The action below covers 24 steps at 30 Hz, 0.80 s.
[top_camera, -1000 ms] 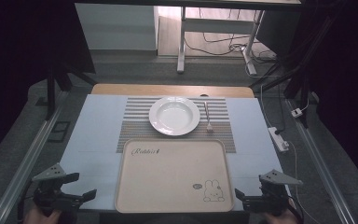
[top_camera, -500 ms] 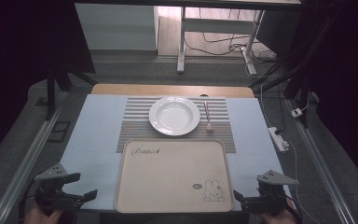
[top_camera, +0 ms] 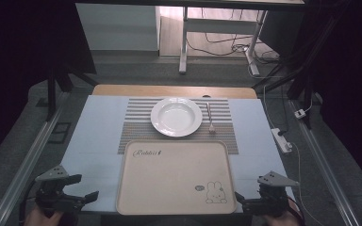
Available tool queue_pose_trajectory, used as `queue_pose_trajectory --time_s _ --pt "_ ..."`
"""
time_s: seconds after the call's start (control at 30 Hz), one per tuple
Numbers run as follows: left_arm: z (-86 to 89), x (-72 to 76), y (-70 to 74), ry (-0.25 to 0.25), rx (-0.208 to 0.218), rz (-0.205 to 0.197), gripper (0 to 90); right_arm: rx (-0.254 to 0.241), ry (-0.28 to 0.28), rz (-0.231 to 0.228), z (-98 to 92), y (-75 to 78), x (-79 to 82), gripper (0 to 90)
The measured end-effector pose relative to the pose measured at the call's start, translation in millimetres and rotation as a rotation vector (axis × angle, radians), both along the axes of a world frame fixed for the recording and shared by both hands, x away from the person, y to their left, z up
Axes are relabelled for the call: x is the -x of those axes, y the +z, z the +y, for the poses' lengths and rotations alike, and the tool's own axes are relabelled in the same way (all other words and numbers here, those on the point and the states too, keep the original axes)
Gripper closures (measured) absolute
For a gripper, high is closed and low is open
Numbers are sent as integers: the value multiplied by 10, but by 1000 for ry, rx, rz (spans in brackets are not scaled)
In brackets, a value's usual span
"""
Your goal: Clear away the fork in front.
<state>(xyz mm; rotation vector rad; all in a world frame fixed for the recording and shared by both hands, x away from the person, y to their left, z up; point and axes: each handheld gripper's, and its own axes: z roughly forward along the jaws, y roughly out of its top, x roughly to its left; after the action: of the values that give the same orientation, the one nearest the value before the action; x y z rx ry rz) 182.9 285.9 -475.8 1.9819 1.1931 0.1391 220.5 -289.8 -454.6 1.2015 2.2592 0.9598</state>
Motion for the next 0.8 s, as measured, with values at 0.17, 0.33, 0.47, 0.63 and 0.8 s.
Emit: queue_pose_trajectory --time_s 0.17,0.33,0.47,0.63,0.8 --pt "0 -3 -1 1 0 2 13 4 19 -15 30 4 -17 0" --pt "0 -7 -2 2 -1 5 14 19 56 -2 66 -4 -52 0" --pt "1 -8 -3 4 0 7 15 39 85 -21 117 -3 -90 0" --pt "1 -11 -5 6 -1 9 17 69 98 -36 178 -4 -125 0" --pt "4 -13 -6 8 1 11 17 101 123 -21 262 -39 -169 0"
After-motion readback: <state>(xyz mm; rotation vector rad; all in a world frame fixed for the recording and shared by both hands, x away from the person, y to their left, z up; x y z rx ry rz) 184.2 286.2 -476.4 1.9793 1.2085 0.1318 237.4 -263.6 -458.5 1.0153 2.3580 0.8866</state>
